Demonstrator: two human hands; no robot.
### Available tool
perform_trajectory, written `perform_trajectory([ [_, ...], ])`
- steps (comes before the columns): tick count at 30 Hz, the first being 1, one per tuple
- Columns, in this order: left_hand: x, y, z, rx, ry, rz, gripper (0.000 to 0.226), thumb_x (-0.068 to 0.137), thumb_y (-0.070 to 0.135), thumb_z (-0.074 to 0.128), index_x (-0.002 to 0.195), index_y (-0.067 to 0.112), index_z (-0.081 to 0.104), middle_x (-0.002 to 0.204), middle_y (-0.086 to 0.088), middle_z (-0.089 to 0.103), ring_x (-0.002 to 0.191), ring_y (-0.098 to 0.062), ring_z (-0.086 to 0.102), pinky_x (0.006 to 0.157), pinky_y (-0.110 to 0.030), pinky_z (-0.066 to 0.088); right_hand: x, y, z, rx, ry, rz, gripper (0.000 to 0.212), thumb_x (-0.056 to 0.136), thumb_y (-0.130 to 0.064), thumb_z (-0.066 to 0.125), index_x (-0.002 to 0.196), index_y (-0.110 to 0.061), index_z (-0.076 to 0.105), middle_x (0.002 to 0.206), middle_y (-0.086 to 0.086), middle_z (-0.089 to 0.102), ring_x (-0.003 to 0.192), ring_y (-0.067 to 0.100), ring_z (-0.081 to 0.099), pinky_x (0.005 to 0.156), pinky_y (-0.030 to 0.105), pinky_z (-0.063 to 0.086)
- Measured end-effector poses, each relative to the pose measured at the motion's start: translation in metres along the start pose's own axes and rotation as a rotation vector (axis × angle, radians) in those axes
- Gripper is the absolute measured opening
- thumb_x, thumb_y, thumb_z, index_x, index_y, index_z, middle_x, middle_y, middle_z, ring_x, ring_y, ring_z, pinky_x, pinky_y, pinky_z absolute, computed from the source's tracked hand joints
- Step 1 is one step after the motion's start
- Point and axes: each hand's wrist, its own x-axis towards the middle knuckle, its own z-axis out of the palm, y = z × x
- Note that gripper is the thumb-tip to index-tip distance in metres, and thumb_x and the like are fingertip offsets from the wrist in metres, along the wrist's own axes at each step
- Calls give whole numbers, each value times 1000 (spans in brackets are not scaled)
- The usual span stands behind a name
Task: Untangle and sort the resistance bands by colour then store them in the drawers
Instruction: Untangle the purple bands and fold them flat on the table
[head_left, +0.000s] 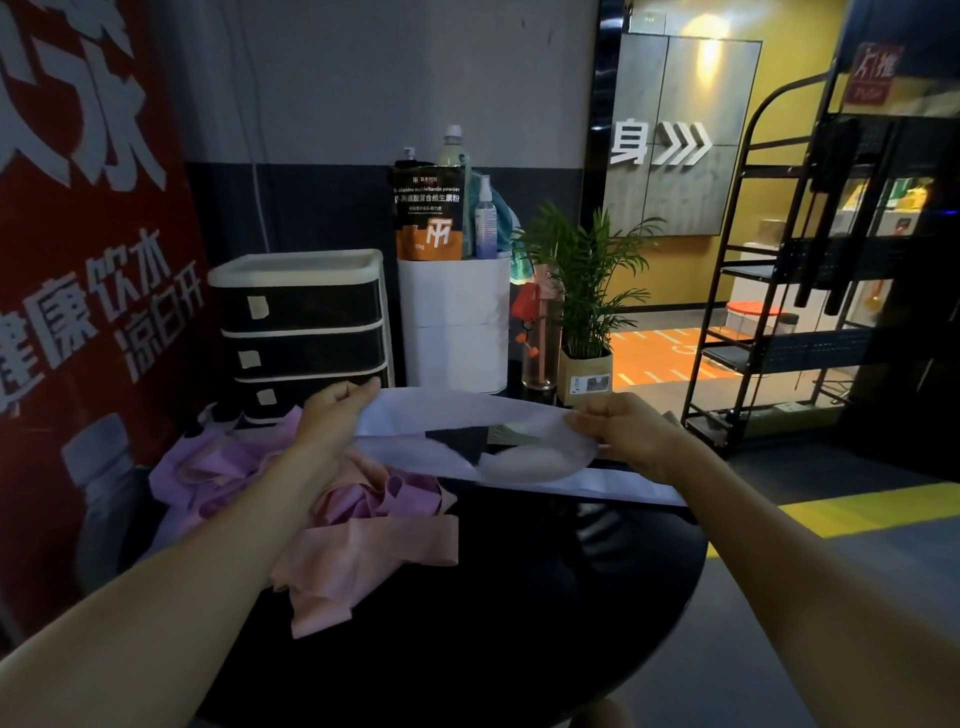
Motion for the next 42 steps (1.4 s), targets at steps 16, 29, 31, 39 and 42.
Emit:
perform_trajectory([
  [16,-13,10,19,-210,-400,-206,23,90,-4,45,96,7,65,75,1,66,68,-7,61,72,-20,45,4,19,3,52,-8,11,21,88,9,45,96,-7,56,94,14,50,80,22,51,66,27,46],
  [29,-15,1,38,23,-207,-26,7,89,9,60,97,10,59,65,-2,45,53,-10,36,43,-17,31,-5,22,-15,-48,191,-147,8,87,-5,63,81,-8,68,89,24,62,82,25,55,81,45,52],
  [31,-12,-1,37,91,-174,-12,5,89,14,61,94,12,61,69,-2,48,55,-10,37,51,-22,31,-4,24,-18,-60,251,-122,7,88,-8,62,84,-7,68,88,17,61,81,24,52,71,37,48],
  [39,-3,-7,37,142,-152,-39,14,90,19,61,103,12,63,71,-1,52,57,-12,41,47,-22,32,9,47,-33,-27,474,3,23,89,-17,62,95,5,65,87,14,57,83,27,51,74,38,44],
  [42,0,-10,42,120,-108,-29,9,92,12,57,98,8,62,69,-4,53,57,-12,44,44,-19,35,11,56,-40,-42,538,44,25,88,-17,63,88,9,63,77,14,51,77,27,47,72,37,42],
])
